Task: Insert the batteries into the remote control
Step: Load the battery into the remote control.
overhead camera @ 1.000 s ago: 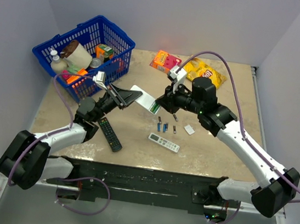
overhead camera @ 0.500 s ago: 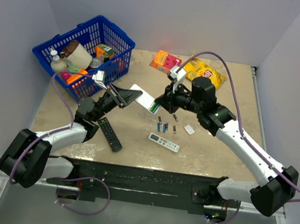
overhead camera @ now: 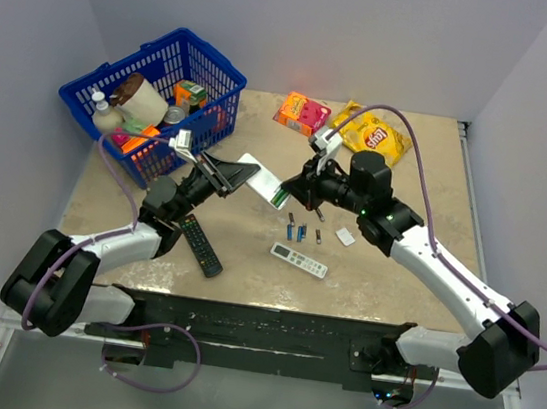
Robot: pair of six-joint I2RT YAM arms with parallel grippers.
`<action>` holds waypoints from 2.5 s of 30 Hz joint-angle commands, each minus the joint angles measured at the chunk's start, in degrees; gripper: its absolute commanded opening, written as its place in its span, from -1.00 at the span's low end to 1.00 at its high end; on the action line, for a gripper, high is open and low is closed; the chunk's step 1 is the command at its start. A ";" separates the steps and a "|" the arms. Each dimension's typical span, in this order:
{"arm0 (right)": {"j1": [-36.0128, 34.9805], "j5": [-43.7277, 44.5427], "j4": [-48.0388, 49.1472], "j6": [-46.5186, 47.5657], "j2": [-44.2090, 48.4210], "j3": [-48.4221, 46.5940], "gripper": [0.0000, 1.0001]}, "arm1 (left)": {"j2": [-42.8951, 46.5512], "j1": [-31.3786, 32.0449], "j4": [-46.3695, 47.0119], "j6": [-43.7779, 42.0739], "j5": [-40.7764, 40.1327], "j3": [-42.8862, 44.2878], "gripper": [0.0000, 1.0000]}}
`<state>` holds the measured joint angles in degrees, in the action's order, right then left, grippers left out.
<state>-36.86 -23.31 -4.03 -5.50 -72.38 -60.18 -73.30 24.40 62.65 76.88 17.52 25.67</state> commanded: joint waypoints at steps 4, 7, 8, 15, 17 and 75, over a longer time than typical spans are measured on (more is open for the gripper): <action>-1.37 -1.91 1.39 -8.02 0.66 8.76 -1.00 | 1.93 0.73 24.09 5.03 -6.18 5.09 -1.00; -1.54 -2.79 5.68 -12.85 0.31 10.78 -1.00 | 1.76 1.35 24.80 4.95 -6.18 5.79 -1.00; -1.55 -3.05 6.40 -13.48 0.05 10.96 -1.00 | 1.75 1.44 25.06 4.77 -6.01 6.05 -1.00; -4.01 1.50 5.52 -11.91 -1.62 10.35 -1.00 | 0.44 2.84 27.78 6.00 -5.83 6.94 -1.00; -4.53 2.83 5.97 -11.38 -1.80 11.58 -1.00 | 0.17 2.84 28.66 6.61 -6.00 7.29 -1.00; -4.97 15.93 -4.23 -9.97 6.72 -2.39 -0.53 | -2.90 2.84 33.23 5.21 3.49 -1.33 -1.00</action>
<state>-41.93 -9.13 -8.19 -15.42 -67.33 -59.64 -77.95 26.85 71.64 81.45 20.16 24.49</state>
